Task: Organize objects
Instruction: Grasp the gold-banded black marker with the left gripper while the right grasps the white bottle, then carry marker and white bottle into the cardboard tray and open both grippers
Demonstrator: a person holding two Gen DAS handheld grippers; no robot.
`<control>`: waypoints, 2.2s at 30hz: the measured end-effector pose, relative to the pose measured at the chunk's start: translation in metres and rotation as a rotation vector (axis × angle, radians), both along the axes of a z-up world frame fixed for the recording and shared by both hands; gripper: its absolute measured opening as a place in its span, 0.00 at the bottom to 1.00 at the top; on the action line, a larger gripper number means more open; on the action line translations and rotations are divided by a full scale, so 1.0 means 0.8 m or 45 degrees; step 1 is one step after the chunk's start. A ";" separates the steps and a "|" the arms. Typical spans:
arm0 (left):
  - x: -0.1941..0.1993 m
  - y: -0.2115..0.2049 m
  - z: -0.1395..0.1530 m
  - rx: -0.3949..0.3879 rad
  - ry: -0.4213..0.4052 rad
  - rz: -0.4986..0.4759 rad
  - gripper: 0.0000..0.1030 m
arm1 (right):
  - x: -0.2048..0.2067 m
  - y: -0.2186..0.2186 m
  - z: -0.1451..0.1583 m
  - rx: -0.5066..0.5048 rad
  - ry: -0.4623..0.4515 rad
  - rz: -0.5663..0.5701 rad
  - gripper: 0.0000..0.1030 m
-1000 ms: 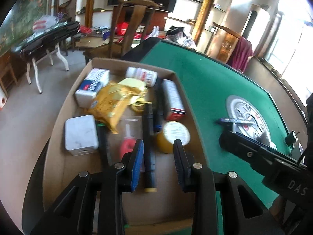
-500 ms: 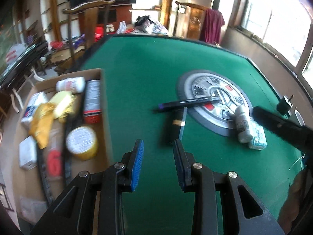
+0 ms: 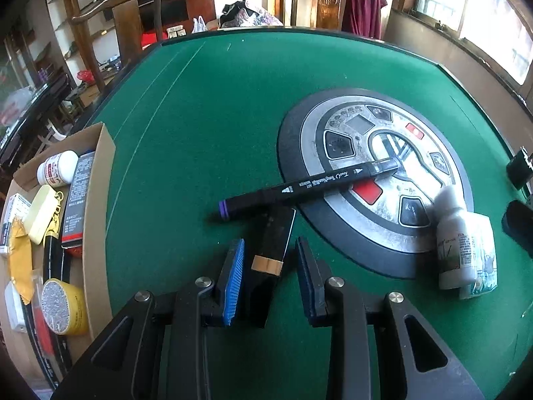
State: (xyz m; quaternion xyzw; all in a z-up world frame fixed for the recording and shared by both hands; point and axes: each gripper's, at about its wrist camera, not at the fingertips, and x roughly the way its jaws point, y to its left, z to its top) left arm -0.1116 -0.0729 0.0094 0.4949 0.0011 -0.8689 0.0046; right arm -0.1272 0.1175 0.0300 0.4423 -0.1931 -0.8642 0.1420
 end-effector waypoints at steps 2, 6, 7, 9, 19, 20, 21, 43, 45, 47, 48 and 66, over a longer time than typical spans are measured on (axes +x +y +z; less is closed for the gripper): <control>0.010 -0.002 0.001 0.008 0.015 -0.005 0.14 | -0.004 -0.006 -0.006 0.024 -0.008 0.018 0.38; 0.043 -0.010 0.001 0.051 0.054 -0.003 0.14 | -0.011 -0.025 -0.016 0.112 -0.009 0.070 0.38; 0.048 -0.012 0.001 0.064 0.062 -0.005 0.14 | -0.013 -0.033 -0.018 0.139 -0.012 0.086 0.39; 0.054 -0.015 -0.001 0.073 0.075 -0.006 0.14 | -0.013 -0.047 -0.026 0.211 -0.036 0.105 0.39; 0.044 -0.013 -0.003 0.101 0.114 -0.027 0.14 | 0.002 -0.056 -0.048 0.262 -0.066 0.154 0.31; 0.044 -0.016 -0.003 0.128 0.110 -0.022 0.14 | 0.006 -0.055 -0.048 0.250 -0.059 0.154 0.31; 0.046 -0.020 -0.002 0.161 0.105 -0.022 0.14 | 0.010 -0.055 -0.046 0.250 -0.046 0.157 0.31; 0.070 -0.012 0.029 0.064 0.258 -0.031 0.14 | 0.031 -0.078 -0.017 0.196 0.089 0.211 0.31; 0.073 -0.014 0.032 0.057 0.277 -0.025 0.14 | 0.032 -0.080 -0.017 0.195 0.089 0.217 0.31; 0.074 -0.015 0.036 0.037 0.299 -0.020 0.14 | 0.032 -0.081 -0.017 0.195 0.089 0.219 0.31; 0.075 -0.015 0.038 0.026 0.313 -0.019 0.14 | 0.032 -0.081 -0.017 0.194 0.089 0.217 0.31; 0.095 -0.005 0.061 -0.099 0.474 -0.009 0.14 | 0.038 -0.084 -0.018 0.170 0.093 0.246 0.31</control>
